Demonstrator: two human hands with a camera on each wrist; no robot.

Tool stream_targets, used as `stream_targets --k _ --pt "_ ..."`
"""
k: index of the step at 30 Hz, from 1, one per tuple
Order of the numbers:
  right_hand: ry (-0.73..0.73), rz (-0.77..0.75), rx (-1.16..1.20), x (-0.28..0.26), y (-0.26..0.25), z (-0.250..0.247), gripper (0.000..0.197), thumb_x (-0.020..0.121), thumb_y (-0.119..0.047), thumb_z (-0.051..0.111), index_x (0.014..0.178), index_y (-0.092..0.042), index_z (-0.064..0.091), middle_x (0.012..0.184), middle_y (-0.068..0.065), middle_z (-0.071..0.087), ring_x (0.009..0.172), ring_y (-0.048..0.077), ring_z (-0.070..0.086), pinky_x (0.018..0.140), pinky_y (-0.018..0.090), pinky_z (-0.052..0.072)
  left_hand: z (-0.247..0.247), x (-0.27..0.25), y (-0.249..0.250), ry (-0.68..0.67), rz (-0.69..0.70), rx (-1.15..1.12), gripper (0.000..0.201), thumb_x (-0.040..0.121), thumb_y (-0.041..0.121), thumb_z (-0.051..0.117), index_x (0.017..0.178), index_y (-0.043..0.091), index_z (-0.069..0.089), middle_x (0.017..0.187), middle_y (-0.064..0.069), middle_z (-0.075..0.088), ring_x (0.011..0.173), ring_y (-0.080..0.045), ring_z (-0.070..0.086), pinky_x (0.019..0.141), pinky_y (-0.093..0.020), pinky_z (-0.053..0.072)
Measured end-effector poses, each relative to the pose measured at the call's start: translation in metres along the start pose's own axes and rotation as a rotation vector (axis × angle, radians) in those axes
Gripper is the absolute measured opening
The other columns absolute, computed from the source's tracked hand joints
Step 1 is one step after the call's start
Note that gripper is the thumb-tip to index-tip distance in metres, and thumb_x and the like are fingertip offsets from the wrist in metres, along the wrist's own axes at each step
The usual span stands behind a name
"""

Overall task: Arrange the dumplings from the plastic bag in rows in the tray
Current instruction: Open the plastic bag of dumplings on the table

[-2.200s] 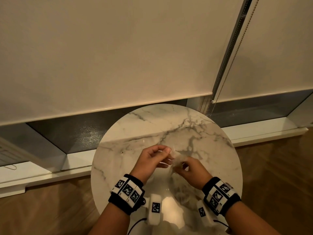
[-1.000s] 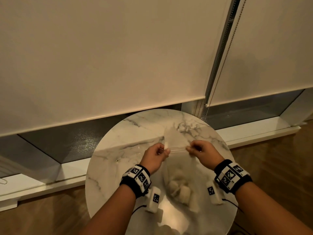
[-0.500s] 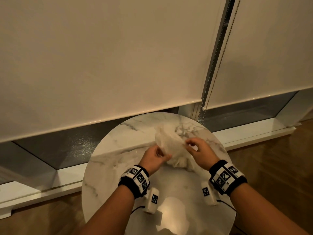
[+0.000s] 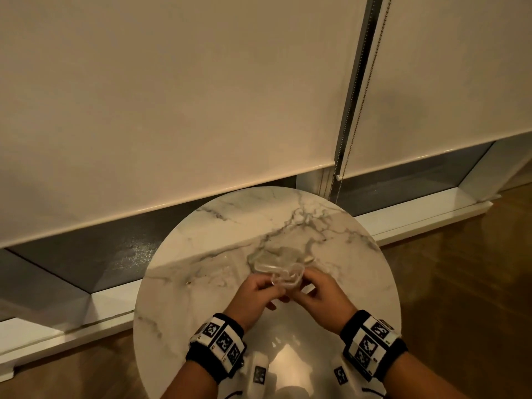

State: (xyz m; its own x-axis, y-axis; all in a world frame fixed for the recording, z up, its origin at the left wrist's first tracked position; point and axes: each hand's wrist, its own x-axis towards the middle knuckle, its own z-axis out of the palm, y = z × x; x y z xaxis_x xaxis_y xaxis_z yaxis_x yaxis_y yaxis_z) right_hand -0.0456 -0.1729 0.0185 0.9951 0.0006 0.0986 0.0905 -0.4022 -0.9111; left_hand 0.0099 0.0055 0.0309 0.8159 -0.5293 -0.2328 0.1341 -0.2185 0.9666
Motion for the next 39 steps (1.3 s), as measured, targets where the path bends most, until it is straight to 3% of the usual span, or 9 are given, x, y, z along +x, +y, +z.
stream_targets --k 7,12,17,20,23,27,30,33,39 --pt "0.129 0.108 0.015 0.002 0.007 -0.015 0.034 0.086 -0.004 0.071 0.076 -0.037 0.067 0.081 -0.019 0.067 0.076 0.005 0.062 0.069 0.028 0.054 -0.009 -0.002 -0.002 0.288 0.033 -0.058 0.006 0.091 0.008 0.068 0.086 0.009 0.071 0.079 -0.001 0.069 0.078 -0.015 0.064 0.065 -0.027 0.051" --pt "0.238 0.192 -0.047 0.000 0.017 -0.037 0.052 0.079 0.017 0.059 0.070 -0.034 0.063 0.073 -0.007 0.067 0.065 0.007 0.060 0.059 0.022 0.050 -0.032 -0.007 -0.005 0.568 -0.002 -0.067 0.015 0.091 0.012 0.067 0.076 0.010 0.069 0.072 -0.005 0.071 0.076 -0.023 0.068 0.068 -0.035 0.050" --pt "0.371 0.290 -0.107 -0.003 0.024 -0.050 0.042 0.083 0.012 0.057 0.079 -0.029 0.065 0.074 -0.001 0.066 0.071 0.022 0.066 0.066 0.039 0.058 -0.051 -0.013 -0.009 0.768 -0.068 0.058 0.022 0.083 0.014 0.069 0.062 0.016 0.067 0.062 -0.002 0.070 0.071 -0.027 0.069 0.076 -0.047 0.057" --pt "0.445 0.375 -0.041 -0.004 0.024 -0.053 0.021 0.085 -0.008 0.069 0.083 -0.028 0.063 0.079 -0.001 0.067 0.074 0.025 0.068 0.068 0.040 0.057 -0.052 -0.019 -0.006 0.856 -0.103 0.128 0.011 0.077 0.010 0.072 0.070 0.016 0.067 0.066 -0.001 0.070 0.071 -0.022 0.068 0.079 -0.045 0.058" --pt "0.507 0.391 -0.025 -0.001 0.012 -0.054 0.032 0.083 -0.010 0.073 0.102 -0.027 0.053 0.100 -0.001 0.060 0.084 0.020 0.064 0.069 0.029 0.050 -0.049 -0.020 -0.010 0.779 -0.019 0.101 0.030 0.076 -0.003 0.072 0.086 0.022 0.059 0.084 -0.002 0.070 0.081 -0.021 0.070 0.080 -0.042 0.059" --pt "0.533 0.056 -0.112 0.002 -0.034 -0.049 0.043 0.079 0.005 0.063 0.104 -0.028 0.052 0.105 -0.004 0.056 0.093 0.012 0.057 0.075 0.023 0.050 -0.040 -0.021 -0.005 0.570 0.242 0.372 0.050 0.066 -0.015 0.062 0.079 0.034 0.055 0.112 0.014 0.062 0.113 -0.009 0.058 0.092 -0.027 0.046" --pt "0.308 -0.159 -0.174 0.005 -0.068 -0.038 0.030 0.078 0.010 0.055 0.092 -0.017 0.060 0.093 -0.006 0.060 0.086 0.006 0.058 0.073 0.016 0.049 -0.032 -0.018 0.009 0.333 0.376 0.629 0.041 0.068 -0.006 0.064 0.069 0.034 0.061 0.134 0.023 0.049 0.134 -0.009 0.037 0.109 -0.031 0.030" --pt "-0.087 -0.078 -0.240 0.008 -0.073 -0.019 0.030 0.079 0.005 0.050 0.089 -0.017 0.068 0.088 -0.008 0.066 0.084 0.006 0.060 0.074 0.021 0.050 -0.019 -0.007 0.011 0.054 0.244 0.955 0.033 0.079 0.012 0.063 0.088 0.042 0.074 0.153 0.017 0.036 0.142 -0.012 0.027 0.117 -0.038 0.025" --pt "-0.227 -0.002 -0.626 0.005 -0.031 0.015 0.042 0.082 -0.008 0.042 0.115 -0.023 0.062 0.119 -0.003 0.059 0.112 0.018 0.052 0.095 0.032 0.045 -0.014 0.005 0.017 0.015 0.089 0.914 0.028 0.088 0.019 0.056 0.109 0.027 0.071 0.112 0.004 0.070 0.104 -0.017 0.065 0.089 -0.029 0.051"
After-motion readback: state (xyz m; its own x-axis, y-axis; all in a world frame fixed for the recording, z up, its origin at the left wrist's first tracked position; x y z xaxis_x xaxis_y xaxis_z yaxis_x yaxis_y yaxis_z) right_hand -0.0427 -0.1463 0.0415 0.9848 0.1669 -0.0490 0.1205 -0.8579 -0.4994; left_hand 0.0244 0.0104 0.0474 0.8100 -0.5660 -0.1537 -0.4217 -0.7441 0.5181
